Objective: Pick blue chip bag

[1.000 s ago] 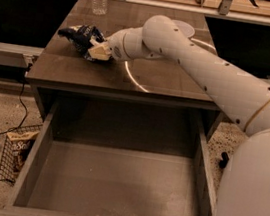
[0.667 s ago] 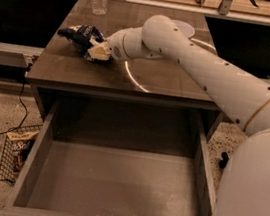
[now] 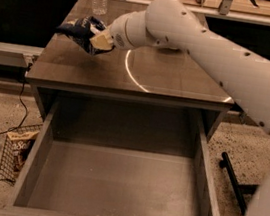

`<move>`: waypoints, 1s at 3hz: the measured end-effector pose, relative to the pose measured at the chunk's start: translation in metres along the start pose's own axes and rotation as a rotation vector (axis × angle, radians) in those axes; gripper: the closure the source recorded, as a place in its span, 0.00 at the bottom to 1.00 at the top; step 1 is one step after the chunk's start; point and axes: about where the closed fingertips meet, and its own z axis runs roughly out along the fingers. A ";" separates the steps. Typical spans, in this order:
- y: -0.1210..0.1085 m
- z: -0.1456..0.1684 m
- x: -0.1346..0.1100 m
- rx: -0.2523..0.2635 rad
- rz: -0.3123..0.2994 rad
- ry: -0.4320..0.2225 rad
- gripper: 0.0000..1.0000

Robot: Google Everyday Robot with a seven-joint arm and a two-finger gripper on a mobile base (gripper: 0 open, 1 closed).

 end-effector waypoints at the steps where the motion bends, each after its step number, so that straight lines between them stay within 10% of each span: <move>1: 0.005 -0.034 -0.013 0.021 -0.013 -0.028 1.00; 3: 0.054 -0.093 0.002 -0.058 0.019 -0.163 1.00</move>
Offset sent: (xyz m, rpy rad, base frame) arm -0.1044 -0.0929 0.0494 0.2034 -0.0591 0.0388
